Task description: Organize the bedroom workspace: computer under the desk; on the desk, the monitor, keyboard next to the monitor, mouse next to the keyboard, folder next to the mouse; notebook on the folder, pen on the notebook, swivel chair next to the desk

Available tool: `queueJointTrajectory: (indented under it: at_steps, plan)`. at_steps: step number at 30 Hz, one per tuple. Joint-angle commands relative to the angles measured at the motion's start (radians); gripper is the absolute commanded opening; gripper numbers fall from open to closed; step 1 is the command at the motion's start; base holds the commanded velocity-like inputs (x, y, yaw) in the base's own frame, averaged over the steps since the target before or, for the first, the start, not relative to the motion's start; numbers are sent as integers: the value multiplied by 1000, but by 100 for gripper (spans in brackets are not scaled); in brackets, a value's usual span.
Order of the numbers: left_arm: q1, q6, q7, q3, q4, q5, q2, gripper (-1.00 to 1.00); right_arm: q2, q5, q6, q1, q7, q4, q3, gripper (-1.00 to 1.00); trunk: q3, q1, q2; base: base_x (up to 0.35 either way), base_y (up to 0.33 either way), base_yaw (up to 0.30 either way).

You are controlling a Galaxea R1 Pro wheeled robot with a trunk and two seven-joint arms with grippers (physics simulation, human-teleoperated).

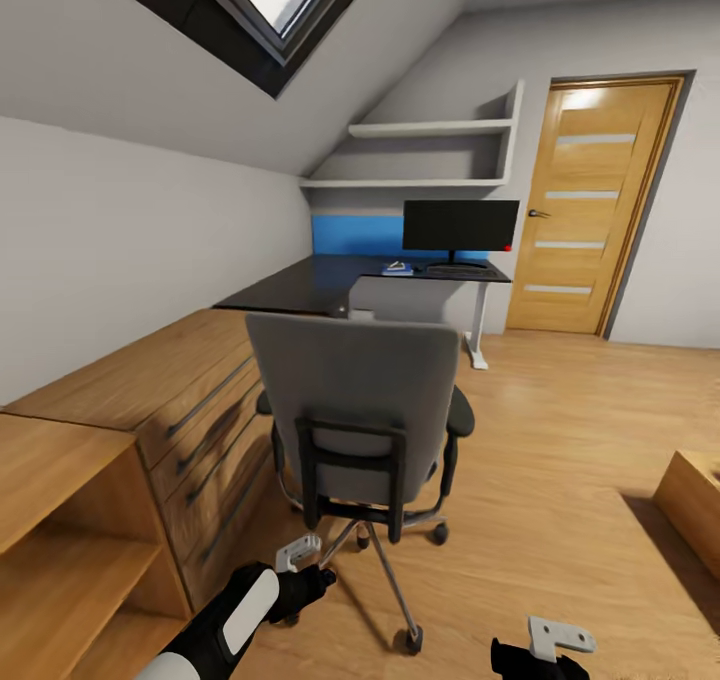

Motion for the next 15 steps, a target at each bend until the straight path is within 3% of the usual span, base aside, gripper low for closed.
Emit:
queueJointTrajectory:
  at_steps: [1, 8, 15]
  plan:
    - [0, 1, 9, -4, -2, 10, 0, 100, -1, -7, 3, 0, -8, -2, 2, 100, 0, 0, 0, 145, 279, -295]
    - [0, 0, 8, -5, -2, 12, -2, 100, -1, -7, 3, 0, -7, 1, 2, 100, 3, 0, 0, 152, 276, -293]
    - [0, -1, 9, -6, -2, 13, -2, 100, 0, -7, 1, 0, -7, 2, 2, 100, 5, 0, 0, 44, 76, -211]
